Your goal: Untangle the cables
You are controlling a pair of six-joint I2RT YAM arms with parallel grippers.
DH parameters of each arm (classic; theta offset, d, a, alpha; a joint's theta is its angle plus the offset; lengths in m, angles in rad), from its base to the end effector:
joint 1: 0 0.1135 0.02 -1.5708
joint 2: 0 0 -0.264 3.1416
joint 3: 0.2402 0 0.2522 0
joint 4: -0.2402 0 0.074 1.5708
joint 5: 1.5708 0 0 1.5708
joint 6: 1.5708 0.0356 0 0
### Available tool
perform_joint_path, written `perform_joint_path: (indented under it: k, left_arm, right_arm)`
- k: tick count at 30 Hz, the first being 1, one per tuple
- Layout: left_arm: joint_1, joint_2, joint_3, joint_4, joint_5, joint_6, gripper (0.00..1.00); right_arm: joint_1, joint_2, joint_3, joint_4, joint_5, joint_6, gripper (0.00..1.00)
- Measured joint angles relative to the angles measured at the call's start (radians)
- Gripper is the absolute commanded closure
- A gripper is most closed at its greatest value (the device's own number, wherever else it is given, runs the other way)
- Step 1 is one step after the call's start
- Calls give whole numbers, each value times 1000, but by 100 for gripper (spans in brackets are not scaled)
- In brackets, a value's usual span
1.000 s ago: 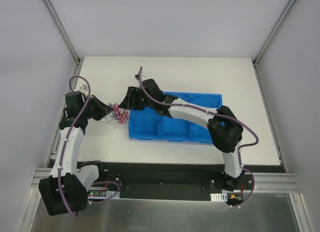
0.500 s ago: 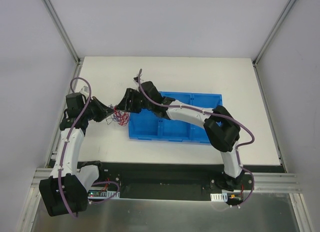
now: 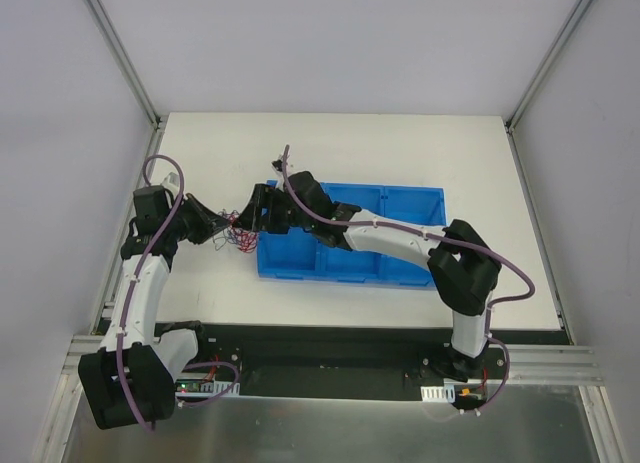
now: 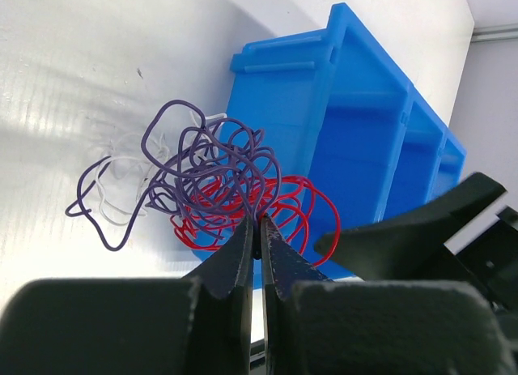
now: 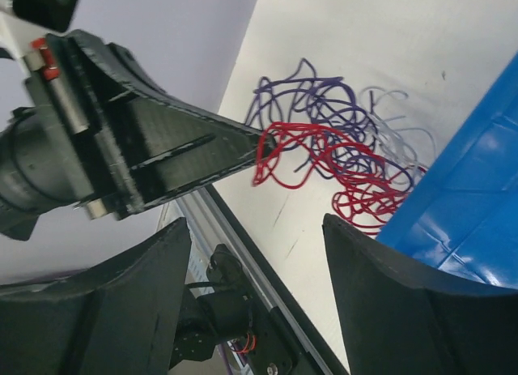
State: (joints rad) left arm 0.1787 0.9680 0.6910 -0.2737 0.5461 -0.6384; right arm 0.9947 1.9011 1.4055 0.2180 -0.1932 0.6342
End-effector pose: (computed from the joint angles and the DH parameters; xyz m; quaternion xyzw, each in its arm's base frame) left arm 0.2113 0.0194 0.2670 -0.2130 0.8235 -0.3363 0.4041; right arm 0.2418 0.3848 0.2697 -0.1996 0.7711 0.4890 0.3555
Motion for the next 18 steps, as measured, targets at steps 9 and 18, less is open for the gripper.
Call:
perform_joint_path:
  k: [9,18]
  left_arm:
    - [0,23,-15,16,12,0,100]
    - [0,23,-37,31,30,-4,100]
  right_arm:
    - [3,31,46,27,-11,3,47]
    - [-9,106,77,40,-27,31,64]
